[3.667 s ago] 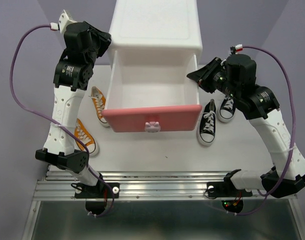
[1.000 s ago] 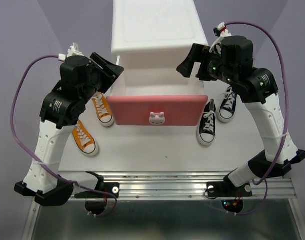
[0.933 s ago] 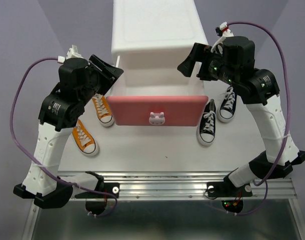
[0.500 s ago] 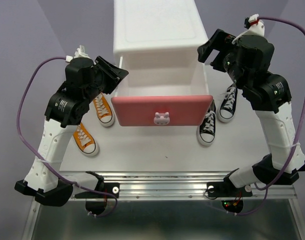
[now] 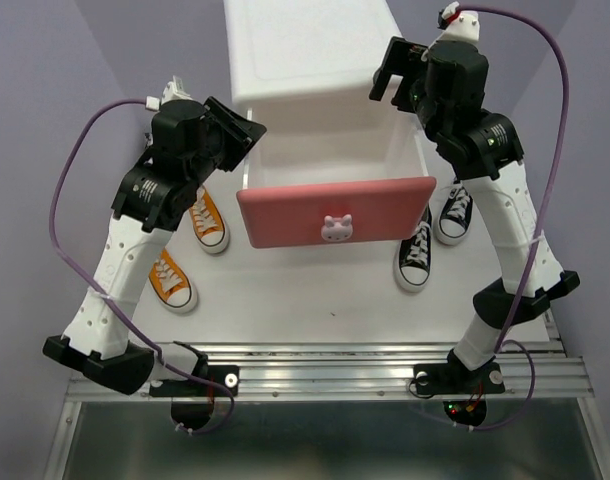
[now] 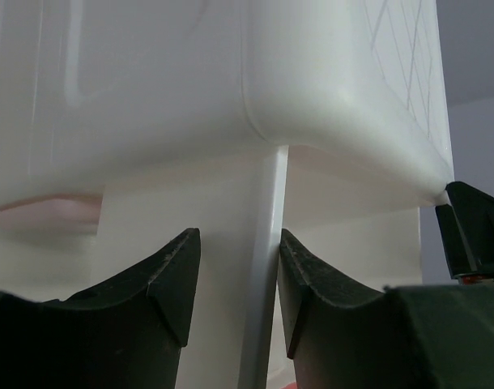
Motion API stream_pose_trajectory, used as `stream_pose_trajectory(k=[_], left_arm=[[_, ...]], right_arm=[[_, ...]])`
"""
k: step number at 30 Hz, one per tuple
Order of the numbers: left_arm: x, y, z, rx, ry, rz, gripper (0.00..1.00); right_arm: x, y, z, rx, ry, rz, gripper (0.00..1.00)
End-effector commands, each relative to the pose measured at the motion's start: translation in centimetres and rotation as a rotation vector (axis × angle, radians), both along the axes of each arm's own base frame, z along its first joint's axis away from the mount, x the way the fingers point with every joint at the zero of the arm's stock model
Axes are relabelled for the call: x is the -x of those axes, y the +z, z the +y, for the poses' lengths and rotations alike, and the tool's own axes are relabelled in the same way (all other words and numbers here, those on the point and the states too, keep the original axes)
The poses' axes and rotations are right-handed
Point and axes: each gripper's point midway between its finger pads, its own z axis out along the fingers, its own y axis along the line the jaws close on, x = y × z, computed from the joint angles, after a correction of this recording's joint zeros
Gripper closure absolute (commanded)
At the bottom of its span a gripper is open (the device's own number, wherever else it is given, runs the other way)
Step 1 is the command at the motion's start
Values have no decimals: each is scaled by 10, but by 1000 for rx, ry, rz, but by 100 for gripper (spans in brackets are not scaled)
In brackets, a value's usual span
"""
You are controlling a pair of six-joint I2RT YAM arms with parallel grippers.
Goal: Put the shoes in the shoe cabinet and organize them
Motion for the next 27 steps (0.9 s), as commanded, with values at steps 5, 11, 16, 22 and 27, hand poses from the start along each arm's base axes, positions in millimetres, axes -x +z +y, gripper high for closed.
stream_pose_trajectory(k=[5,11,16,22,27], left_arm=[[-49,31,-6,16,44,-99,51],[-63,34,9,19,111,-94,59],[-65,36,28,15,141,-94,52],[-60,51,30,20,114,-123,25],[-63,54,29,22,102,-134,18]], right_arm=[[20,13,68,-60,402,-45,0],[27,18,79,-92,470,-43,0],[51,31,77,-110,531,-59,0],[96,50,89,-149,724,-76,0],[121,24,115,-235,874,95,0]])
